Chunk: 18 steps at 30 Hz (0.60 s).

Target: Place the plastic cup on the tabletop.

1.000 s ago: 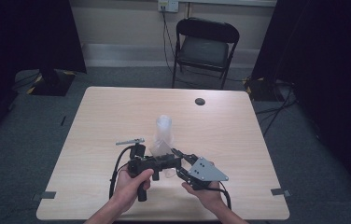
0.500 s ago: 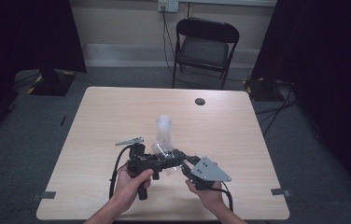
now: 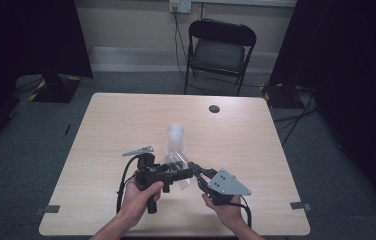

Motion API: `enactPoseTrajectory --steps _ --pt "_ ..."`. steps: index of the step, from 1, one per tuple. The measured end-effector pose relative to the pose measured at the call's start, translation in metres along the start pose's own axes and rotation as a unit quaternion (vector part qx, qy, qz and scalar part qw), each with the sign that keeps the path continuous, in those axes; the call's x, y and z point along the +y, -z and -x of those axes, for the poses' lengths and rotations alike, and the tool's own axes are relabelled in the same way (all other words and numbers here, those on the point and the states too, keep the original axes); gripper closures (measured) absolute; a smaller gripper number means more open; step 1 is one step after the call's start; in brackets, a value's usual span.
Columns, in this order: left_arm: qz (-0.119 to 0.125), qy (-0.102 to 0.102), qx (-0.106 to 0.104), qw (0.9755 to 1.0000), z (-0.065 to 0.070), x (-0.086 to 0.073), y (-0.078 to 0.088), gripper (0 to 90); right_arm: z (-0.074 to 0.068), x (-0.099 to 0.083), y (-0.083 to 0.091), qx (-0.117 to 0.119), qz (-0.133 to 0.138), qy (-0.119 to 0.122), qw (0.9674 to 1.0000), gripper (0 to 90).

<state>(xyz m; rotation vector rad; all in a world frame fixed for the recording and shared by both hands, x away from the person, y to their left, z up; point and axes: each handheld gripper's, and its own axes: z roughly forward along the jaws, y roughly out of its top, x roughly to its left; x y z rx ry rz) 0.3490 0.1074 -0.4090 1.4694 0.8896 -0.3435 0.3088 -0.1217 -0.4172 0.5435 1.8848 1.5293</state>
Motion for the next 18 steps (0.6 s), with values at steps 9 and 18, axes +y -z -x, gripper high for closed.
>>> enactPoseTrajectory --steps 9,18 --pt "0.012 -0.012 0.017 0.9997 -0.001 0.003 0.006 15.9 0.009 -0.001 0.003 -0.017 -0.001 -0.012 0.9998 89.9" --pt "0.001 -0.05 0.046 0.9977 0.0 0.005 0.008 15.7 0.024 -0.001 0.005 -0.012 -0.02 -0.045 0.9987 89.9"
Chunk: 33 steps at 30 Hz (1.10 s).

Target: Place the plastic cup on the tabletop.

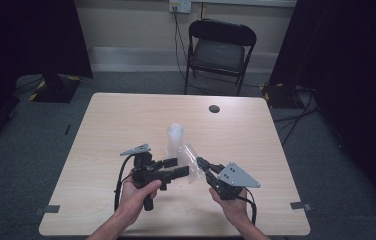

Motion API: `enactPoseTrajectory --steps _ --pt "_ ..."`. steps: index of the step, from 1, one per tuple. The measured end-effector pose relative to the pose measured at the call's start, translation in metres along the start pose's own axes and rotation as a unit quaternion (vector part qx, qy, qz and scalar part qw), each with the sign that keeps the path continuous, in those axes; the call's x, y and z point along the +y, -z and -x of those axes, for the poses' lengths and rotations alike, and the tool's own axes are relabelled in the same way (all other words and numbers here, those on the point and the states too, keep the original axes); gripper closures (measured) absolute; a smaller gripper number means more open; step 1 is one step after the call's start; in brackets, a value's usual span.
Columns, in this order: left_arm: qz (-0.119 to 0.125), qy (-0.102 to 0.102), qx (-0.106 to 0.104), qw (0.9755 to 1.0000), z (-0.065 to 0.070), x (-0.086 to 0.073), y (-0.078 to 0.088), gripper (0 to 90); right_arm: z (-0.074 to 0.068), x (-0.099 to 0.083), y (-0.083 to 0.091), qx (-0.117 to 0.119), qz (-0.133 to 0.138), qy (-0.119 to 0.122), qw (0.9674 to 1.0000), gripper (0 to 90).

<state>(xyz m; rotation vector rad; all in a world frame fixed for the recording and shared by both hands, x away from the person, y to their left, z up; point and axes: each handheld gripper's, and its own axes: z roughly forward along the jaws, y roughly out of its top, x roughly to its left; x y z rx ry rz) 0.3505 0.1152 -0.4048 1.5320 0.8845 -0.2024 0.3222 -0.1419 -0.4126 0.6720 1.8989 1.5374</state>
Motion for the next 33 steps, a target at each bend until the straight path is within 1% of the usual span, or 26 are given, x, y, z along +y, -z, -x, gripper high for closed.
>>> enactPoseTrajectory --steps 1,2,3,4,5,7,9,11,13,14,17,19,21,23,24,26,28,29,32,33 --pt "-0.004 -0.007 0.005 1.0 0.0 0.0 0.0 15.6 0.002 0.0 0.0 0.003 -0.006 -0.007 1.0 89.8" --pt "-0.012 -0.018 0.015 0.9996 0.001 0.001 0.0 15.5 0.004 0.0 0.0 0.008 -0.009 -0.015 0.9998 89.8" --pt "-0.017 -0.028 0.02 0.9993 0.001 0.001 0.0 15.5 0.007 -0.001 -0.001 0.015 -0.012 -0.023 0.9996 89.8" --pt "-0.018 -0.037 0.027 0.9988 0.002 0.002 0.0 15.6 0.008 -0.001 -0.001 0.017 -0.016 -0.027 0.9994 89.8" --pt "-0.018 -0.045 0.03 0.9984 0.002 0.002 0.0 15.7 0.01 -0.001 0.0 0.019 -0.02 -0.031 0.9991 89.9" --pt "-0.018 -0.055 0.032 0.9978 0.003 0.002 0.001 15.7 0.014 0.0 0.0 0.022 -0.023 -0.039 0.9987 89.9" --pt "-0.016 -0.064 0.04 0.997 0.003 0.002 0.002 15.6 0.016 0.0 0.001 0.027 -0.03 -0.04 0.9984 89.9" --pt "-0.011 -0.066 0.043 0.9968 0.003 0.003 0.003 15.6 0.018 0.0 0.002 0.032 -0.039 -0.04 0.9979 89.9" --pt "-0.014 -0.077 0.047 0.9958 0.003 0.003 0.004 15.6 0.021 -0.001 0.003 0.039 -0.036 -0.053 0.9971 89.9" --pt "-0.017 -0.084 0.049 0.9951 0.003 0.003 0.004 15.6 0.022 -0.002 0.003 0.038 -0.037 -0.054 0.9971 89.8" --pt "-0.015 -0.092 0.052 0.9943 0.004 0.003 0.005 15.6 0.026 -0.003 0.004 0.042 -0.036 -0.071 0.996 89.8" --pt "-0.016 -0.108 0.059 0.9923 0.005 0.001 0.005 15.7 0.027 -0.004 0.004 0.045 -0.039 -0.078 0.9952 89.8" --pt "-0.021 -0.124 0.067 0.9898 0.005 -0.001 0.005 15.9 0.027 -0.004 0.003 0.045 -0.049 -0.074 0.9951 89.1" --pt "-0.027 -0.13 0.077 0.9882 0.004 -0.003 0.004 16.4 0.028 -0.006 0.002 0.044 -0.062 -0.088 0.9933 89.0" --pt "-0.034 -0.132 0.08 0.9875 0.004 -0.004 0.004 16.7 0.028 -0.006 0.002 0.044 -0.066 -0.089 0.9929 89.0" --pt "-0.034 -0.141 0.085 0.9857 0.003 -0.006 0.004 17.7 0.029 -0.008 0.002 0.047 -0.074 -0.092 0.9919 89.1" --pt "-0.038 -0.157 0.099 0.982 0.003 -0.007 0.005 17.9 0.03 -0.008 0.003 0.051 -0.082 -0.095 0.9908 89.3" --pt "-0.038 -0.168 0.108 0.979 0.002 -0.009 0.005 17.9 0.031 -0.008 0.003 0.052 -0.084 -0.095 0.9905 89.3" --pt "-0.05 -0.184 0.131 0.9729 -0.002 -0.013 0.005 18.1 0.033 -0.009 0.004 0.059 -0.101 -0.099 0.9882 89.1" --pt "-0.053 -0.19 0.131 0.9716 -0.004 -0.015 0.004 19.1 0.033 -0.009 0.004 0.061 -0.107 -0.098 0.9875 89.1"
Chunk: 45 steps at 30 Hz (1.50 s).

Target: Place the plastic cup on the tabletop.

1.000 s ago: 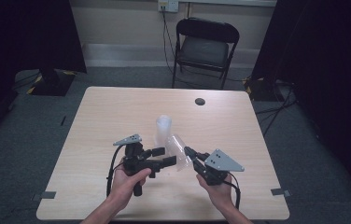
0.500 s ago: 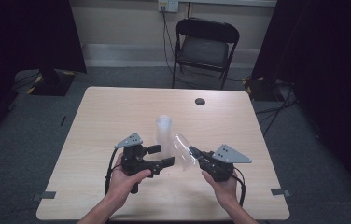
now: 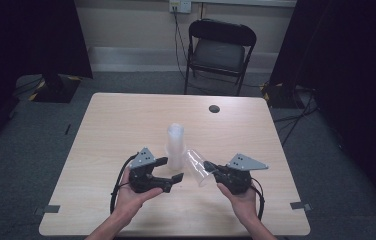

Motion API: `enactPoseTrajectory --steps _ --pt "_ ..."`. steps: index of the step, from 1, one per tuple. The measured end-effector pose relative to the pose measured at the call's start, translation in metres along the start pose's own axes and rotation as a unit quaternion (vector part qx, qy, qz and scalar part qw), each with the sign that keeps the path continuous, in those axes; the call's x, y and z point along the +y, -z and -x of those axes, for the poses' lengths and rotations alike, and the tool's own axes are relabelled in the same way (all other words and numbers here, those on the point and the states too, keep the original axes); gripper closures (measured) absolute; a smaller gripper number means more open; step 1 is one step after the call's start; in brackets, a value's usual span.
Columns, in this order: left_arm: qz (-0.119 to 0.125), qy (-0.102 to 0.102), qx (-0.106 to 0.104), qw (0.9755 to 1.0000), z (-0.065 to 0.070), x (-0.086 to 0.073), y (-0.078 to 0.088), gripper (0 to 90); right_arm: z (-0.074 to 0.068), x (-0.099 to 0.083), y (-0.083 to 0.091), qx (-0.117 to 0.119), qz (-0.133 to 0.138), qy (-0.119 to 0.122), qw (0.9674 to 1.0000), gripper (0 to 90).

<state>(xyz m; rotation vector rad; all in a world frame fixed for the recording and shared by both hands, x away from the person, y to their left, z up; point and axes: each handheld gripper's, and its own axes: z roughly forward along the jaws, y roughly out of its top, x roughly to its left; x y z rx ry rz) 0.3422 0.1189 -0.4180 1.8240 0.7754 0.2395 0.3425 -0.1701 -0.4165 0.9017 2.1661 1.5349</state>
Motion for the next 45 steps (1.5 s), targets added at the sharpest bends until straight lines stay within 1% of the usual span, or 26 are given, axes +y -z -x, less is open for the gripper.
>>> enactPoseTrajectory --steps 1,6,8,11,12,16,19,20,21,22,24,25,26,27,29,32,34,36,37,38,40,41,42,43,44,45 --pt "-0.005 -0.002 -0.002 1.0 0.0 -0.002 -0.001 21.1 0.0 0.0 0.0 0.002 -0.006 -0.001 1.0 89.2" --pt "-0.028 -0.029 0.0 0.9992 0.001 -0.007 -0.005 21.2 0.002 -0.001 -0.001 0.01 -0.029 -0.006 0.9995 89.5" --pt "-0.03 -0.035 0.002 0.9989 0.001 -0.008 -0.005 21.2 0.002 -0.001 -0.002 0.016 -0.041 -0.007 0.999 89.5" --pt "-0.035 -0.032 0.005 0.9988 0.001 -0.01 -0.006 19.3 0.002 -0.001 -0.003 0.023 -0.057 -0.009 0.9981 89.6" --pt "-0.041 -0.04 0.005 0.9984 0.0 -0.011 -0.006 18.5 0.002 0.0 -0.004 0.023 -0.062 -0.009 0.9977 89.6" --pt "-0.05 -0.067 0.006 0.9965 0.001 -0.014 -0.005 17.0 0.004 0.001 -0.006 0.032 -0.089 -0.024 0.9953 89.9" --pt "-0.055 -0.092 0.01 0.9942 0.002 -0.015 -0.005 18.7 0.006 0.001 -0.007 0.039 -0.102 -0.031 0.9936 90.0" --pt "-0.06 -0.102 0.01 0.9929 0.003 -0.015 -0.005 18.7 0.006 0.001 -0.007 0.042 -0.105 -0.032 0.9931 90.0" --pt "-0.06 -0.108 0.013 0.9923 0.005 -0.016 -0.006 18.7 0.007 0.001 -0.008 0.044 -0.111 -0.033 0.9923 90.0" --pt "-0.064 -0.111 0.009 0.9917 0.005 -0.016 -0.007 18.3 0.007 0.002 -0.009 0.048 -0.119 -0.032 0.9913 90.0" --pt "-0.068 -0.112 0.005 0.9913 0.006 -0.017 -0.008 17.7 0.006 0.003 -0.011 0.056 -0.139 -0.028 0.9883 89.8" --pt "-0.069 -0.12 0.007 0.9904 0.007 -0.017 -0.009 16.8 0.005 0.003 -0.012 0.059 -0.149 -0.025 0.9867 89.9" --pt "-0.073 -0.132 0.009 0.9886 0.008 -0.017 -0.009 16.7 0.004 0.003 -0.013 0.064 -0.156 -0.023 0.9855 89.8" --pt "-0.072 -0.137 0.011 0.9879 0.009 -0.018 -0.01 16.8 0.003 0.003 -0.014 0.068 -0.162 -0.024 0.9841 89.8" --pt "-0.077 -0.166 0.01 0.983 0.012 -0.019 -0.01 16.8 0.002 0.003 -0.016 0.074 -0.168 -0.023 0.9828 89.8" --pt "-0.084 -0.193 0.009 0.9775 0.016 -0.021 -0.013 16.9 0.002 0.003 -0.018 0.081 -0.181 -0.026 0.9797 89.8" --pt "-0.094 -0.205 0.006 0.9742 0.019 -0.022 -0.015 17.0 0.002 0.003 -0.019 0.088 -0.187 -0.029 0.978 89.9" --pt "-0.098 -0.219 0.008 0.9708 0.021 -0.023 -0.016 17.0 0.002 0.002 -0.021 0.093 -0.196 -0.031 0.9757 89.9" --pt "-0.099 -0.222 0.007 0.9701 0.022 -0.024 -0.017 17.1 0.002 0.002 -0.022 0.093 -0.199 -0.033 0.9751 89.9" --pt "-0.101 -0.233 0.007 0.9672 0.022 -0.024 -0.018 17.3 0.002 0.002 -0.022 0.092 -0.202 -0.034 0.9745 89.9" --pt "-0.102 -0.242 0.009 0.965 0.024 -0.026 -0.02 17.8 0.002 0.002 -0.024 0.097 -0.21 -0.038 0.9723 90.0" --pt "-0.105 -0.249 0.006 0.9628 0.025 -0.026 -0.02 17.8 0.002 0.002 -0.025 0.098 -0.213 -0.039 0.9714 90.0" --pt "-0.107 -0.263 0.01 0.9587 0.025 -0.026 -0.019 18.2 0.002 0.002 -0.026 0.1 -0.216 -0.041 0.9704 90.0" --pt "-0.105 -0.264 0.013 0.9586 0.026 -0.027 -0.02 18.2 0.001 0.001 -0.027 0.102 -0.22 -0.041 0.9694 90.0" --pt "-0.104 -0.269 0.009 0.9574 0.026 -0.027 -0.02 18.2 0.001 0.001 -0.028 0.106 -0.222 -0.043 0.9684 90.0" --pt "-0.104 -0.277 0.009 0.955 0.026 -0.027 -0.02 18.5 0.001 0.001 -0.029 0.109 -0.226 -0.044 0.9669 90.0"
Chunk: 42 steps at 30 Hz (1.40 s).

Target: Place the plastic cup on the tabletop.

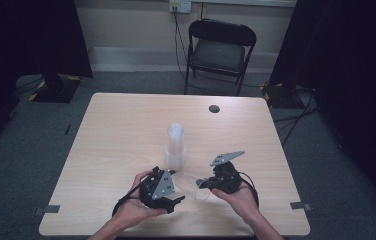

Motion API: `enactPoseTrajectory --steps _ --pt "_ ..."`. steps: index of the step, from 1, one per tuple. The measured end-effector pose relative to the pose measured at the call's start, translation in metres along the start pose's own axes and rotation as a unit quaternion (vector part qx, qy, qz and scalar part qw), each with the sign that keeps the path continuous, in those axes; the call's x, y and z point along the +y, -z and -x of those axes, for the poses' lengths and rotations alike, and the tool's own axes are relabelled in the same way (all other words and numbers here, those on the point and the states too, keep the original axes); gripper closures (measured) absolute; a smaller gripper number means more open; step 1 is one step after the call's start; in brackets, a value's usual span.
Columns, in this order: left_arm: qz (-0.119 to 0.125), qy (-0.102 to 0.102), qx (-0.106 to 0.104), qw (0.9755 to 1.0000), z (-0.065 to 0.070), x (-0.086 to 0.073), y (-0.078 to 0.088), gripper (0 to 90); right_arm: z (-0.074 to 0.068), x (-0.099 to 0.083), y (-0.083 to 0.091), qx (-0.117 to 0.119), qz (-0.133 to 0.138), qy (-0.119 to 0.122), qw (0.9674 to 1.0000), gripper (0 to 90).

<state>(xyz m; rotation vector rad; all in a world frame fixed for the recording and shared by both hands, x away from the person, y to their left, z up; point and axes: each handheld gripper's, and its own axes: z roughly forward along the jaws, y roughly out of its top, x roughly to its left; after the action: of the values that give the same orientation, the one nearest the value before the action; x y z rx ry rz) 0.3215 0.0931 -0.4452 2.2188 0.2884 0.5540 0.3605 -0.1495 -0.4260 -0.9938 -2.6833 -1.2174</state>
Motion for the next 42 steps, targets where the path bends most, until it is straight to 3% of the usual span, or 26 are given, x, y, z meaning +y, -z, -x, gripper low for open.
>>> enactPoseTrajectory --steps 2,5,9,10,11,15,20,22,25,30,31,32,36,42 --pt "0.003 -0.007 -0.001 1.0 0.002 0.0 -0.001 18.9 -0.001 0.001 -0.002 0.003 -0.005 -0.002 1.0 89.9" --pt "0.001 -0.033 -0.004 0.9994 0.003 0.0 0.001 20.5 -0.002 0.002 -0.005 0.007 -0.009 -0.004 0.9999 89.9" --pt "-0.004 -0.045 -0.006 0.999 0.008 0.001 -0.004 20.5 -0.004 0.004 -0.008 0.019 -0.024 -0.004 0.9995 89.9" --pt "-0.004 -0.039 -0.005 0.9992 0.01 0.001 -0.005 19.8 -0.004 0.005 -0.009 0.022 -0.027 -0.003 0.9994 89.9" --pt "-0.012 -0.053 -0.003 0.9985 0.009 0.001 -0.005 19.7 -0.005 0.005 -0.01 0.024 -0.029 -0.001 0.9993 89.9" --pt "-0.007 -0.055 0.0 0.9985 0.013 0.001 -0.008 19.4 -0.006 0.007 -0.014 0.029 -0.035 -0.005 0.9989 89.8" --pt "-0.005 -0.081 0.001 0.9967 0.016 0.004 -0.008 20.2 -0.007 0.009 -0.02 0.033 -0.04 -0.012 0.9986 89.7" --pt "-0.001 -0.077 0.007 0.997 0.019 0.004 -0.008 21.4 -0.007 0.01 -0.022 0.032 -0.041 -0.012 0.9986 89.4" --pt "-0.001 -0.089 0.008 0.996 0.018 0.007 -0.008 21.5 -0.007 0.011 -0.022 0.032 -0.036 -0.016 0.9987 89.4" --pt "0.003 -0.092 0.0 0.9958 0.023 0.011 -0.01 21.4 -0.007 0.011 -0.024 0.034 -0.032 -0.02 0.9987 88.5" --pt "0.012 -0.085 0.001 0.9963 0.026 0.012 -0.011 21.3 -0.008 0.012 -0.025 0.033 -0.034 -0.02 0.9987 88.5" --pt "0.009 -0.093 -0.001 0.9956 0.026 0.013 -0.01 20.8 -0.008 0.012 -0.026 0.032 -0.036 -0.018 0.9987 88.5" --pt "0.023 -0.08 -0.008 0.9965 0.028 0.015 -0.01 21.8 -0.008 0.012 -0.029 0.031 -0.034 -0.023 0.9987 89.0" --pt "0.026 -0.09 -0.014 0.9956 0.031 0.018 -0.01 21.9 -0.01 0.012 -0.034 0.037 -0.035 -0.031 0.9983 89.2"
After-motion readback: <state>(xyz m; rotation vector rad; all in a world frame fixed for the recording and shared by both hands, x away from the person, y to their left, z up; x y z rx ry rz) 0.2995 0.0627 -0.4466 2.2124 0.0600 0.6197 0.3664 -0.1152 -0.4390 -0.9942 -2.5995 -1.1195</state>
